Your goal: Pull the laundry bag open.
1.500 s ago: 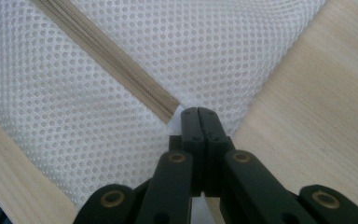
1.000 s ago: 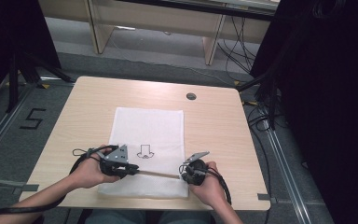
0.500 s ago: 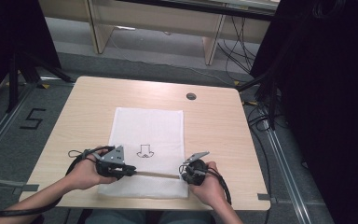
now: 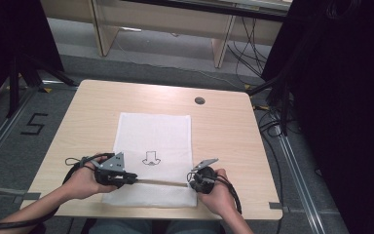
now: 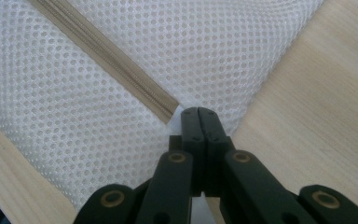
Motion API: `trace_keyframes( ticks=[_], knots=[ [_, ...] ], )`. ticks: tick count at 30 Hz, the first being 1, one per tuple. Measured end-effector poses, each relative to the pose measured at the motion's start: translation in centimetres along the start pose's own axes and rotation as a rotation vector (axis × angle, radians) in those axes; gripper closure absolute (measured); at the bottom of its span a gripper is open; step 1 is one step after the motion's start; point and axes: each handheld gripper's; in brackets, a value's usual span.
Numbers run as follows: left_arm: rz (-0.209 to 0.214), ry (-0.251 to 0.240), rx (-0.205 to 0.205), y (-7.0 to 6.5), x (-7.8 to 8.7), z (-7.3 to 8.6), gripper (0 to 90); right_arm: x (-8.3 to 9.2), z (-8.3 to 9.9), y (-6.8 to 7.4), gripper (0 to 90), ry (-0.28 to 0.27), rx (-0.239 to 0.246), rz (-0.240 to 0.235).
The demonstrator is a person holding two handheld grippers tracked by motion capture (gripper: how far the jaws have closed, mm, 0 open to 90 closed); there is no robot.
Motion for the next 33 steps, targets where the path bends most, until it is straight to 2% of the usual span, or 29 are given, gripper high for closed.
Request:
trace_keyframes(
  ticks=[1,2,3,4,6,8,9,10,11,12,13,15,16,20,21,25,26,27,28,29,32,33],
  knots=[
    [-0.007,0.007,-0.004,0.0,0.0,0.0,82.0,0.0,0.0,0.0,90.0,0.0,0.0,0.0],
    [-0.013,-0.014,0.012,-0.2,0.0,0.1,82.1,0.0,0.0,0.0,90.0,-0.001,0.0,0.0],
    [-0.015,-0.01,0.019,-0.2,0.1,0.1,82.0,0.0,0.0,0.0,90.0,-0.001,-0.001,0.0],
    [-0.019,0.0,0.008,-0.1,0.2,0.2,82.1,0.0,0.0,0.0,90.0,-0.001,-0.001,0.0],
    [-0.012,-0.014,0.025,-0.1,0.3,0.3,82.1,0.0,0.0,0.0,90.0,-0.001,0.0,-0.001],
    [-0.025,-0.002,0.011,-0.1,0.4,0.4,82.1,0.0,0.0,0.0,90.0,0.0,0.001,0.0],
    [-0.01,-0.018,0.025,-0.1,0.4,0.5,82.1,0.0,0.0,0.0,90.0,0.0,0.001,0.0],
    [-0.025,-0.004,0.013,-0.1,0.5,0.5,82.1,0.0,0.0,0.0,90.0,-0.001,0.001,0.0],
    [-0.021,-0.007,0.02,-0.1,0.5,0.6,82.1,0.1,0.0,0.2,90.0,0.013,-0.018,-0.004],
    [-0.013,-0.021,0.03,-0.1,0.5,0.6,82.1,0.1,0.0,0.1,90.0,0.01,-0.013,-0.002],
    [-0.026,-0.004,0.014,0.0,0.7,0.7,82.1,0.1,0.0,0.1,90.0,0.01,-0.013,-0.002],
    [-0.019,-0.017,0.031,-0.1,0.8,0.8,82.1,0.0,0.0,0.0,90.0,0.002,-0.002,0.0],
    [-0.022,-0.018,0.032,-0.1,0.8,0.8,82.1,0.1,0.0,0.2,90.0,0.014,-0.019,-0.004],
    [-0.029,-0.009,0.022,0.0,1.0,1.0,82.0,0.1,0.0,0.1,90.0,0.011,-0.016,-0.003],
    [-0.028,-0.016,0.033,0.1,1.1,1.1,82.0,0.0,0.0,0.0,90.0,0.0,0.001,0.0],
    [-0.035,-0.011,0.034,0.2,1.4,1.4,82.1,0.0,0.0,0.0,90.0,-0.001,0.0,0.0],
    [-0.025,-0.021,0.048,0.1,1.4,1.4,82.1,0.0,0.0,0.0,90.0,-0.001,0.0,0.0],
    [-0.033,-0.013,0.036,0.1,1.5,1.5,82.1,0.0,0.0,0.1,90.0,0.005,-0.008,0.0],
    [-0.031,-0.021,0.046,0.0,1.5,1.5,82.1,0.1,0.0,0.2,90.0,0.013,-0.018,-0.003],
    [-0.031,-0.023,0.046,0.0,1.4,1.5,82.1,0.0,0.0,0.0,90.0,-0.001,0.0,0.001],
    [-0.029,-0.021,0.044,0.0,1.5,1.5,82.1,0.0,0.0,0.0,90.0,0.0,0.0,0.001],
    [-0.029,-0.025,0.045,0.0,1.5,1.5,82.1,0.1,0.0,0.1,90.0,0.011,-0.013,-0.002]
  ],
)
Point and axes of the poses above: each handheld gripper's, and its own axes: x roughly backward along the jaws, z roughly out of its underside, y roughly to its left, and after that the axes turned 6 degrees about z, right-handed
